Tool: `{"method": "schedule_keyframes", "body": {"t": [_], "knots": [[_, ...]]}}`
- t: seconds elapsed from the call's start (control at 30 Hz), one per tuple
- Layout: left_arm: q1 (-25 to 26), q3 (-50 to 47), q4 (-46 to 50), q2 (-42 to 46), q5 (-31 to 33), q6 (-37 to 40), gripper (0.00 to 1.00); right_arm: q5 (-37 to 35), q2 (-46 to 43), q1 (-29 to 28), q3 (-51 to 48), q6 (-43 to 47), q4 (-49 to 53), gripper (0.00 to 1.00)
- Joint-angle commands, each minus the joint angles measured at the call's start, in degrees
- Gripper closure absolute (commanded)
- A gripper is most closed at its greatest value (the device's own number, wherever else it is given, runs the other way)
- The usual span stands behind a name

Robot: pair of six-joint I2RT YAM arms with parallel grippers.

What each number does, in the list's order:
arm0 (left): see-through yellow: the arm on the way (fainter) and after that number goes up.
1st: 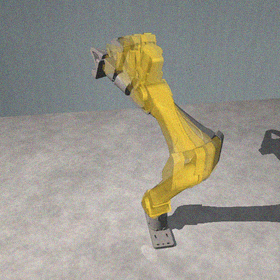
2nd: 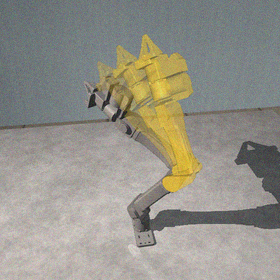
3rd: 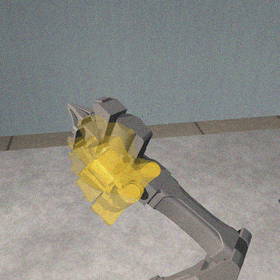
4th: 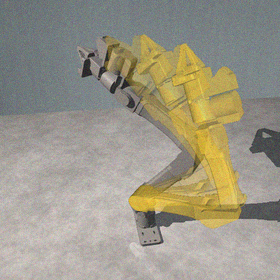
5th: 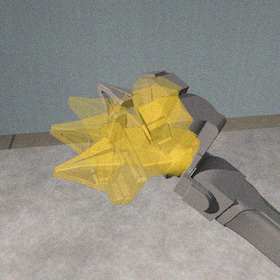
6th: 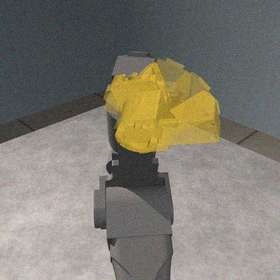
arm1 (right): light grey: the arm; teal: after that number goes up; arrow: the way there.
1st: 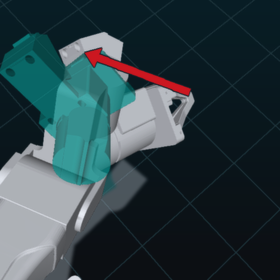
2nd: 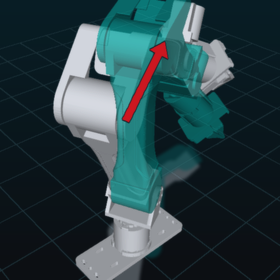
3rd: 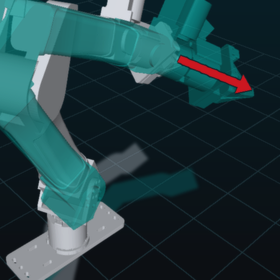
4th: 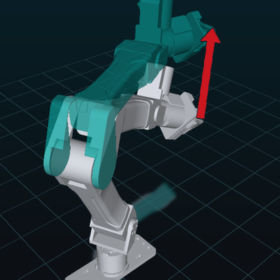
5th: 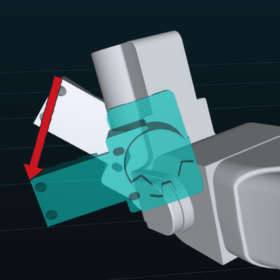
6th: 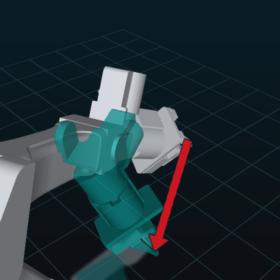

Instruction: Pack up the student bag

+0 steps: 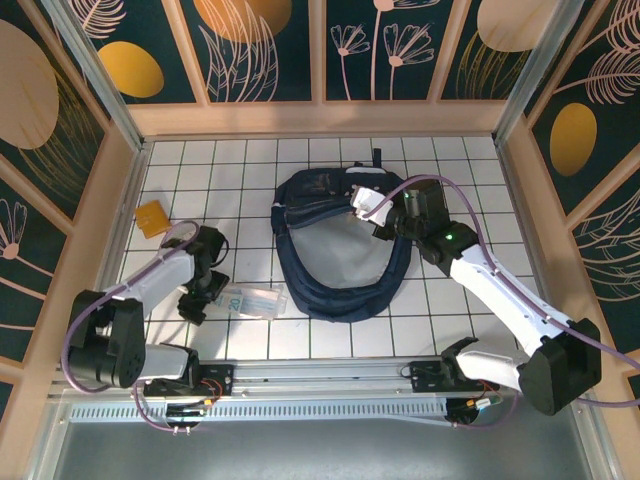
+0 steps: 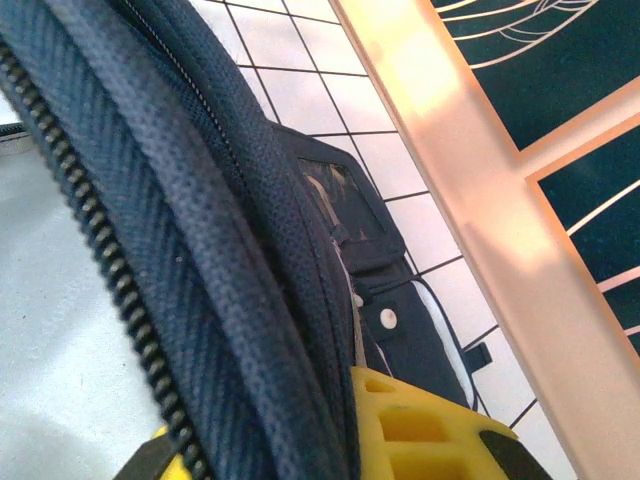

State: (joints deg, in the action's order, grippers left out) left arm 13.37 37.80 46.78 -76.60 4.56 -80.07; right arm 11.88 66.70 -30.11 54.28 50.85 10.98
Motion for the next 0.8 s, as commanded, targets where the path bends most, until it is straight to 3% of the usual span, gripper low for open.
{"method": "schedule_keyframes", "body": {"t": [0.0, 0.2, 0.23, 0.33, 0.5, 0.67, 0.77], "knots": [[-0.53, -4.13, -9.73, 1.73, -2.29, 0.72, 0.21, 1.37, -1.68, -0.92, 2.22, 0.69, -3.13, 1.0], [-0.84, -5.58, -10.2, 2.45, 0.57, 1.38, 0.29, 1.12, -3.08, -0.92, 0.81, 0.93, -4.39, 1.0], [-0.81, -5.76, -10.99, 2.13, 0.79, 1.42, 0.33, 1.25, -2.87, -0.92, 0.89, 0.82, -4.44, 1.0], [-0.87, -4.58, -11.69, 0.88, 1.31, 2.69, 0.58, 1.4, -2.46, -0.92, 1.52, 0.83, -3.98, 1.0], [-0.8, 2.32, -4.07, 1.48, 5.98, 4.78, 0.65, 1.22, -2.64, -0.92, 1.56, 0.92, -3.74, 1.0], [-0.8, 6.84, -0.29, 2.92, 6.08, 6.07, 0.93, 1.3, -2.71, -0.92, 1.27, 0.92, -3.96, 1.0], [-0.85, 7.29, -0.46, 3.47, 4.21, 6.58, 1.0, 1.37, -2.58, -0.92, 1.38, 0.92, -4.06, 1.0]]}}
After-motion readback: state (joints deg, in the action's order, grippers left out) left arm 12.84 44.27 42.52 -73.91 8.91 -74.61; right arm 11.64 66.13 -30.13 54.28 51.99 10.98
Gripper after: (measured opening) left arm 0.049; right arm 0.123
